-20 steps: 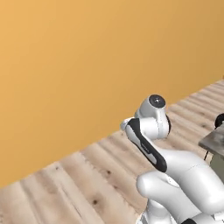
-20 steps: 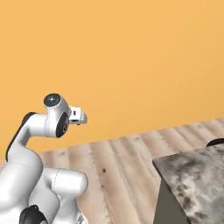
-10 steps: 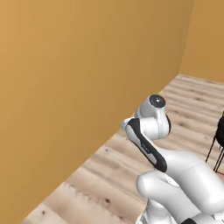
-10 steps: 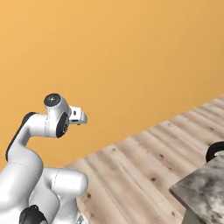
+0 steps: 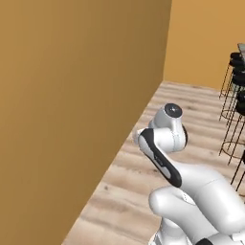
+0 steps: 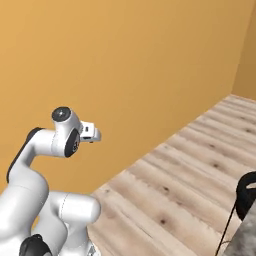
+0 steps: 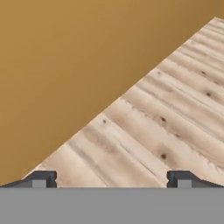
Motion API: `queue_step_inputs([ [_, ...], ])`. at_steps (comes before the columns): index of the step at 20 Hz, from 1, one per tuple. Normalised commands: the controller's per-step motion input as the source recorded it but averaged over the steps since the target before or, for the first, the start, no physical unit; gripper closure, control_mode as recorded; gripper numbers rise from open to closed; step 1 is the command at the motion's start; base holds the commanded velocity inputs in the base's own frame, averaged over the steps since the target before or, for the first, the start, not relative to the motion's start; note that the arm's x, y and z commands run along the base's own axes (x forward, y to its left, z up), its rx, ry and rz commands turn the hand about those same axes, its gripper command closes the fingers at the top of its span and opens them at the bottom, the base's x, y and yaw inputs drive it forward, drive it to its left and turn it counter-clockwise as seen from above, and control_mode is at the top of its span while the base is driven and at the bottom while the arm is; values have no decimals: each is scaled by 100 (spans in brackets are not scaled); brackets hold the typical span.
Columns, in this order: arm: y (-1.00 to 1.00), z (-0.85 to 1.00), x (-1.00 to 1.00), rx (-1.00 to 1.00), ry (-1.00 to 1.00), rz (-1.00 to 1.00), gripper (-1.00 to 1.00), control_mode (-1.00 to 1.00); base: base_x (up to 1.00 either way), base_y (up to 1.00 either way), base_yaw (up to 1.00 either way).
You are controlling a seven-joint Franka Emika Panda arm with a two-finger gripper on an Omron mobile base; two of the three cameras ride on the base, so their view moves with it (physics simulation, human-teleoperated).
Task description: Place the large bottle from the dining counter next to the other large bottle outside the sink, and place the small bottle from the dining counter next to the other small bottle inside the sink.
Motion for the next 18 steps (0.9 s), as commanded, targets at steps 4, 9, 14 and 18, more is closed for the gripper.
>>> queue_step_inputs([
  [4, 0, 0, 0, 0, 0, 0, -100, 100, 100, -6, -29],
  [9, 0, 0, 0, 0, 0, 0, -100, 100, 100, -20, -29],
  [14, 0, 0, 0, 0, 0, 0, -100, 100, 100, -21, -29],
  [18, 0, 0, 0, 0, 0, 0, -100, 100, 100, -12, -30],
])
